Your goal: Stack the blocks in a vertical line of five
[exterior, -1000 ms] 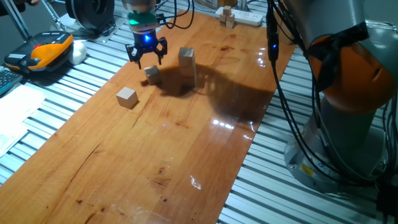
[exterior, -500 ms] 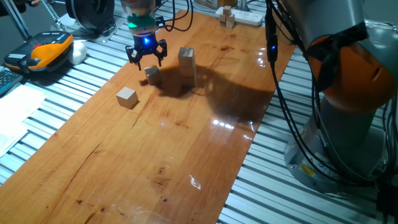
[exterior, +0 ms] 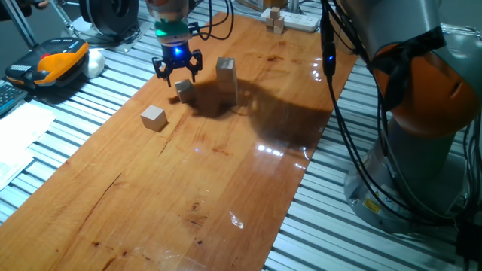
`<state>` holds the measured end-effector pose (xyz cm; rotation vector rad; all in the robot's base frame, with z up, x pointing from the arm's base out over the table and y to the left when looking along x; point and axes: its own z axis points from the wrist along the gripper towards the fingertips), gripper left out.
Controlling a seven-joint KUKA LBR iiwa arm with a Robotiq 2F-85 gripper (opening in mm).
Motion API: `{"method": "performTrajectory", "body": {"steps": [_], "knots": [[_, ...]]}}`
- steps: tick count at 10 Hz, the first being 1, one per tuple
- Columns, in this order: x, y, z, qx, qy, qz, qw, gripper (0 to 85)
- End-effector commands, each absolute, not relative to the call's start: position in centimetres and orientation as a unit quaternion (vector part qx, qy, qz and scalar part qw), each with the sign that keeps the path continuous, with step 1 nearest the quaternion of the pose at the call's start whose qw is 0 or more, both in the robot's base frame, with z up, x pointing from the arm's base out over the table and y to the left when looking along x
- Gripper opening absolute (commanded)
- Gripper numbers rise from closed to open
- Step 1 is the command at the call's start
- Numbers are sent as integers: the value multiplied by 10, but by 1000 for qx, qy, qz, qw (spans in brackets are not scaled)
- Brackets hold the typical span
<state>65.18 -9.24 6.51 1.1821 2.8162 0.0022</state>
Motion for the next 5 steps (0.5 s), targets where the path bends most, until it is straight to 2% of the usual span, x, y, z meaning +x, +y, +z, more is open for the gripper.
{"method": "performTrajectory", "body": {"steps": [1,5], "knots": [[651,-93,64,383,923,2,43,680],[649,-93,63,348,937,5,30,680]]}}
